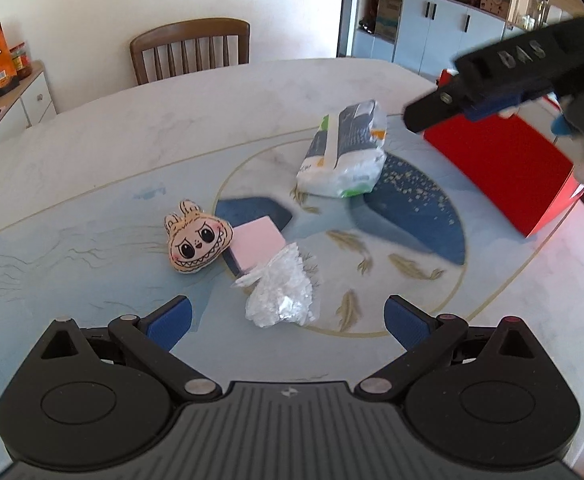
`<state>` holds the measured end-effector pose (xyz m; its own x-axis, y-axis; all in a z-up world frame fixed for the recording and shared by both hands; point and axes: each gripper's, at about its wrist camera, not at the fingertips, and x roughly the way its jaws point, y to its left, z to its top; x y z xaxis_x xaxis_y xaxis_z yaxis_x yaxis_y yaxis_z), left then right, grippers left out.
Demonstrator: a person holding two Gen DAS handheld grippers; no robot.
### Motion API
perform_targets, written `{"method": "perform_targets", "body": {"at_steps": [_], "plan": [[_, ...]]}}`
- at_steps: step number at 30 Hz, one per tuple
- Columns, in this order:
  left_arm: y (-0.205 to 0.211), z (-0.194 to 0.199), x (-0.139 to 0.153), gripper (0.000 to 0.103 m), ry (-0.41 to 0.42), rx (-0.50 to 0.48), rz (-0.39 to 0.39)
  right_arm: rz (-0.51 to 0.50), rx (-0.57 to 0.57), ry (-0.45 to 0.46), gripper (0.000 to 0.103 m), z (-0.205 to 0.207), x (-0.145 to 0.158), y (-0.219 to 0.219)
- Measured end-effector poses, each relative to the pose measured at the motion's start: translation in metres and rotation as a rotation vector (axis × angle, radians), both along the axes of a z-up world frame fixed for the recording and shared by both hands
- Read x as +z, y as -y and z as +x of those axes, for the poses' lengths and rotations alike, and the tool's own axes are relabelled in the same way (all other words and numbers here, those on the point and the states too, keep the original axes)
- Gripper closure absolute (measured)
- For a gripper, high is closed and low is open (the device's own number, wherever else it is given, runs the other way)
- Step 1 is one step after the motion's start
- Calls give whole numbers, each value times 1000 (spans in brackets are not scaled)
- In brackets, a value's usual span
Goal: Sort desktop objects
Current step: 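Withdraw both grippers from the box and move toward the remaining items, then lower the right gripper onto the white printed bag to grasp it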
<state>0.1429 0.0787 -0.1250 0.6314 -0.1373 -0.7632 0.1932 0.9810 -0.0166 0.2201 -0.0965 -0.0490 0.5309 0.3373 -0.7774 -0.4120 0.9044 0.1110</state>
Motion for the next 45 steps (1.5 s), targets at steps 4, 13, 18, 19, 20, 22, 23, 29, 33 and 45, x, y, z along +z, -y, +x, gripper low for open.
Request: {"method": "perform_targets", "body": {"at_steps": [4,13,18,19,20,22,23,29,33,45], "plan": [[0,7,-11,0,-11,15,-6,-17,4,-12,12,16,-12,-12],[3,18,-22,0,5,9,29,-38,-36,-74,14,55,-39,-29],[0,23,-25,0,8,17,25,-50,-56,-98,15,75,-51,-38],[0,24,-26,1,8,16,26,-50,-63,-104,15,80,-54,-39],[0,25,-27,1,9,14,28,-48,-72,-110,15,83,-56,-40],[1,26,-28,1,12,10,38,-41,-97,-126,15,90,-61,-40],[2,26,-29,1,13,8,44,-40,-105,-134,16,93,-63,-40],[5,28,-33,3,9,0,46,-51,-127,-164,17,103,-74,-43],[7,29,-34,6,3,-1,51,-70,-121,-183,26,106,-81,-48],[10,32,-33,33,4,-13,46,-59,-116,-179,38,104,-87,-50]]}}
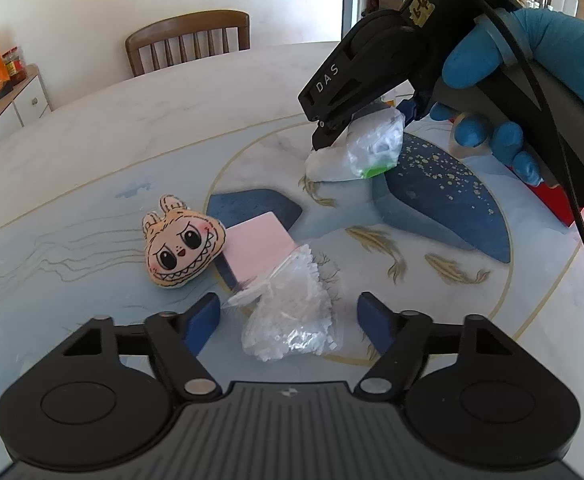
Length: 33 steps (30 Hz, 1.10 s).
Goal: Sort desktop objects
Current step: 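Lower the right gripper onto the white printed bag to grasp it, then lift the white bag with the right gripper while the left grasps the clear plastic bag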
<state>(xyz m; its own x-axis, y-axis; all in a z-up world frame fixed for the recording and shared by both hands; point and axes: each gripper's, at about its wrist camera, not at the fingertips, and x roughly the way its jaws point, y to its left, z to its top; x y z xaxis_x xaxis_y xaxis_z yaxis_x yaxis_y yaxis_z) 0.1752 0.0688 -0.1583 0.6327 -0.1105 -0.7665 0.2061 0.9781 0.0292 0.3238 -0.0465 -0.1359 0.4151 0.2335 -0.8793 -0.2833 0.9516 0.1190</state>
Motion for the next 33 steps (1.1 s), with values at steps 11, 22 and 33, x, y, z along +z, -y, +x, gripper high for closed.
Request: {"method": "perform_targets", "body": {"at_steps": [11,22,33], "plan": [[2,-3,3,54,-4,-9,-17,22,11,-2,51,-12,3,13],[1,-12,5,61,-17,6,-35,71,64,-40,63,-48,6,38],[-7,-32,7,64,-24,50,-61,100,134,-59,75,-101,16,62]]}}
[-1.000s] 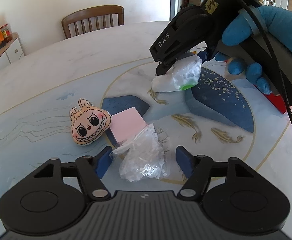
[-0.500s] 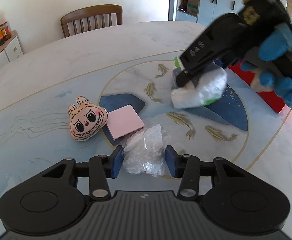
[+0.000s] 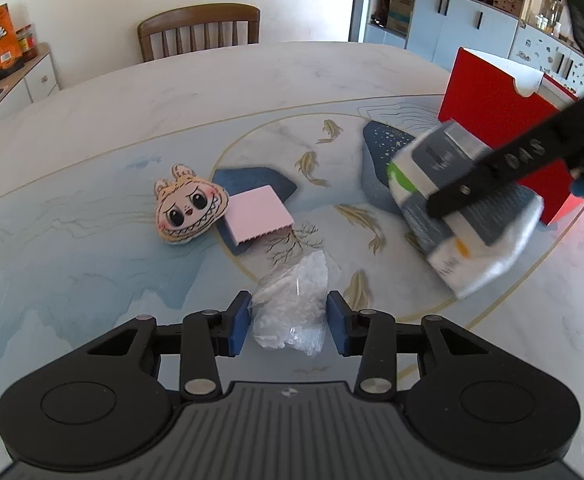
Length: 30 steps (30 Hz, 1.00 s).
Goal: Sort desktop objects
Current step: 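Lift the white bag with the right gripper while the left grasps the clear plastic bag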
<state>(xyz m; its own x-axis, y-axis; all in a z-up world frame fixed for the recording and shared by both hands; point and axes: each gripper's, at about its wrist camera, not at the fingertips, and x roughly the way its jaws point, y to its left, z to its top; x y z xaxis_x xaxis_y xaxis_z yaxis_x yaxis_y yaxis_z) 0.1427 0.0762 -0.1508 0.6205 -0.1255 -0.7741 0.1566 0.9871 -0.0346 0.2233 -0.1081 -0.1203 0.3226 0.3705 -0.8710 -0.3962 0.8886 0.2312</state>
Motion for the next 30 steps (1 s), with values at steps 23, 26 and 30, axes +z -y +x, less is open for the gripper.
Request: {"method": "perform_targets", "body": {"at_steps": [23,26,30], "plan": [[13,-28,48,64,24,13,-65,81,37,15,79,-57,40,38],[17,-31,56,64,27,6,-79,93,37,23,79,-60,49,44],[23,-32,67,64,29,-6,-92,105,36,43,79,-64,63,55]]}}
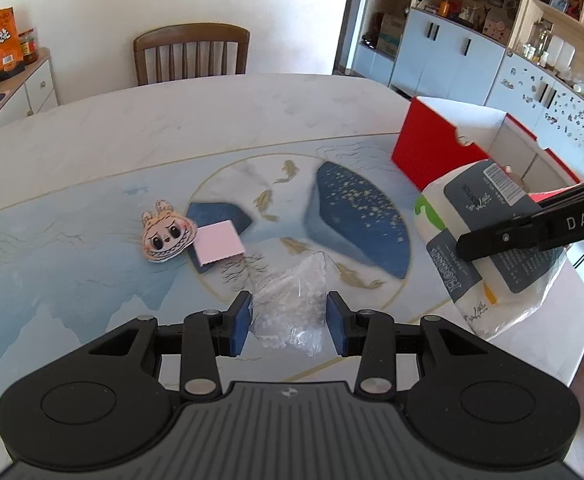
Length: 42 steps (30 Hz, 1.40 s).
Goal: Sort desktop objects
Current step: 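Lift the white bag with the right gripper while the left grasps the clear plastic bag, then carry both bags over the red box and lower them inside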
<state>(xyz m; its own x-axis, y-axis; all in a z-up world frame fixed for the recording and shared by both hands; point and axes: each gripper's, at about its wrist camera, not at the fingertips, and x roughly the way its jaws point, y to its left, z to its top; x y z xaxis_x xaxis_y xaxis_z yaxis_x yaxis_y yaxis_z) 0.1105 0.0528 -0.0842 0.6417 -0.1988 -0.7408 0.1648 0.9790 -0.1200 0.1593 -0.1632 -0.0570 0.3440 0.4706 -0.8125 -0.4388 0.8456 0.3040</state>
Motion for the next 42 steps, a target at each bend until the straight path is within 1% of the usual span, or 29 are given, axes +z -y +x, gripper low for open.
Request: {"method": "perform_targets", "body": {"at_steps": [6,15,27,34,42], "plan": [[16,-1,16,64,14,-20,-23,2,-6,32,79,-2,19,20],[49,8,34,64,34,-59,-39,8,-25,59,79,4,36,55],[102,26,45,64,50,-102,-34,6,-58,93,79,22,42,107],[140,42,51,64,59,-155,-27,3,-102,112,79,32,43,144],[185,62,64,64,93,-226,-14,-14,-169,144,79,49,47,192]]}}
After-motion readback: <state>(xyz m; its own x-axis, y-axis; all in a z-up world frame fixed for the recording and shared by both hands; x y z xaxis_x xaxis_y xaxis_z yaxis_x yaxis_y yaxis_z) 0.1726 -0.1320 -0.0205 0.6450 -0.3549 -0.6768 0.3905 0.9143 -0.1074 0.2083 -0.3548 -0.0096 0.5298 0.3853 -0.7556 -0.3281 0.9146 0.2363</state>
